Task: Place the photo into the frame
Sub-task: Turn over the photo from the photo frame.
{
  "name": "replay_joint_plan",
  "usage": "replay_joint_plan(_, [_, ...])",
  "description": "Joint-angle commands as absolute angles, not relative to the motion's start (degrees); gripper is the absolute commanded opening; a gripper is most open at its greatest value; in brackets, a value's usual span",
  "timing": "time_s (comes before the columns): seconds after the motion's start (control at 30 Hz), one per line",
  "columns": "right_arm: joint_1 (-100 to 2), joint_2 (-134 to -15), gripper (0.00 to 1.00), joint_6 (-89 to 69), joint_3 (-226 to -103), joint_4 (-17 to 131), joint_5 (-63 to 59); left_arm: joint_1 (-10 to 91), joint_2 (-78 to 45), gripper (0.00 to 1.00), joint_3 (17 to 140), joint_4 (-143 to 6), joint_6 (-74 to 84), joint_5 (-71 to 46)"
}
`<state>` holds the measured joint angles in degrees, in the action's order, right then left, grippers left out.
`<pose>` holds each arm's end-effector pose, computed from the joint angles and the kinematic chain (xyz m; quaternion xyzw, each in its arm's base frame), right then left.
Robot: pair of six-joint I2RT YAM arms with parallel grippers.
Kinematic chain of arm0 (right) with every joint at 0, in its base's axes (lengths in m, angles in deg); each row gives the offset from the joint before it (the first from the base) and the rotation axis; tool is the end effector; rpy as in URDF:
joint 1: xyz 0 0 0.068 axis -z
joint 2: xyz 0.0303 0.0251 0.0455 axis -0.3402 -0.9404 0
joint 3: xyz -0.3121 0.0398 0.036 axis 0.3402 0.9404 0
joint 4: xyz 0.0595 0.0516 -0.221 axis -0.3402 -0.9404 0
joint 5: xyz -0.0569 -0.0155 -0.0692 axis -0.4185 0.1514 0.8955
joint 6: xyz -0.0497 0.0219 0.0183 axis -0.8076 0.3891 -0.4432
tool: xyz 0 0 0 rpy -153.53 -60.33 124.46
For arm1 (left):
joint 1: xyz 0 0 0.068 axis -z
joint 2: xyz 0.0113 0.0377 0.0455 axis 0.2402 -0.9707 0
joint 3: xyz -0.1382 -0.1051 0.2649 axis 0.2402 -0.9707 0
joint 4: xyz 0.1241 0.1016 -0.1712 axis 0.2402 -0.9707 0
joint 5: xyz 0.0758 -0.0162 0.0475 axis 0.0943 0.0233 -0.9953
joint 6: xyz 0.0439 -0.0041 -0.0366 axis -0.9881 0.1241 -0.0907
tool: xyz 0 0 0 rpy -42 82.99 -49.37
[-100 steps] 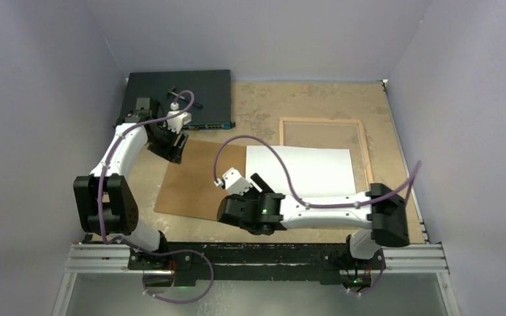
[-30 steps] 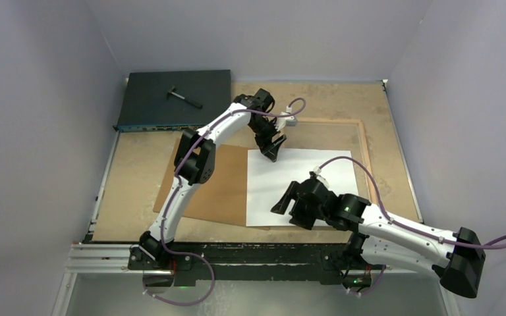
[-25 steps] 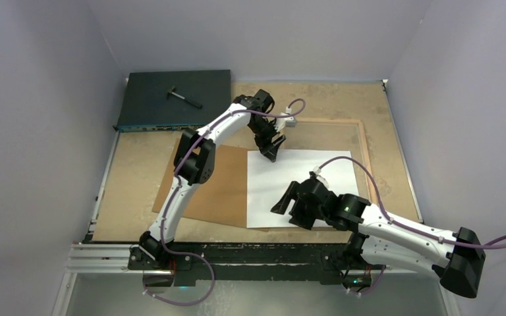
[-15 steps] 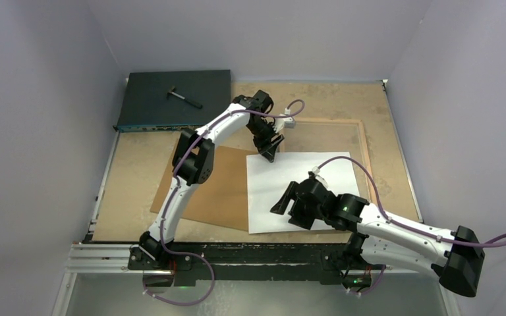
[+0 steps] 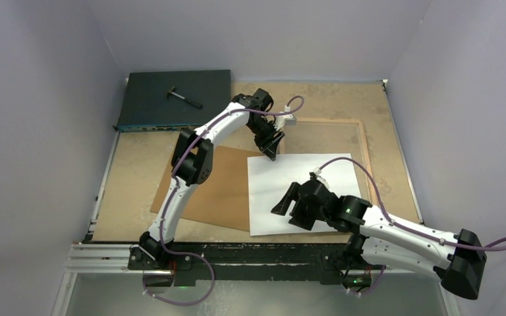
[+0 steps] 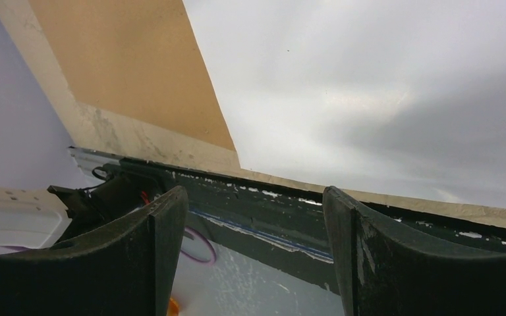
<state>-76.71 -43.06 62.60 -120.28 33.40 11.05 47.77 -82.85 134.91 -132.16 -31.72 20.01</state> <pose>0.0734 0.1048 0.2601 0.1994 0.8940 0.3526 0.1916 0.4128 -0.3092 0.2128 0.4973 0.7852 -0.3555 0.0990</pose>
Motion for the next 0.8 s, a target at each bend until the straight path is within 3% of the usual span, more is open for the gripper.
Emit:
replay_joint_plan(0.0, [-76.3,-42.0,0.77,62.0,-118.8,32.5,10.8,47.6,-79.7,0.42,135.0,-132.0,-30.5,21.8])
replay_joint_plan(0.17, [-76.4,-43.6,0.78,59.7,-117.0,33.9,7.1,47.6,-79.7,0.67,133.9,-129.2,-28.9,17.1])
replay_joint_plan(0.3, [-76.4,-46.7,0.78,57.2,-116.0,34.3,2.5,47.5,-78.7,0.77,132.3,-125.2,-27.5,15.1])
replay_joint_plan(0.53, [-76.4,-43.1,0.79,56.8,-113.5,33.3,-1.5,47.8,-81.1,0.80,132.9,-124.7,-26.4,19.4])
replay_joint_plan(0.77, [-76.4,-36.2,0.79,62.8,-107.1,32.9,-2.4,47.9,-81.5,0.67,132.4,-126.2,-27.4,21.5])
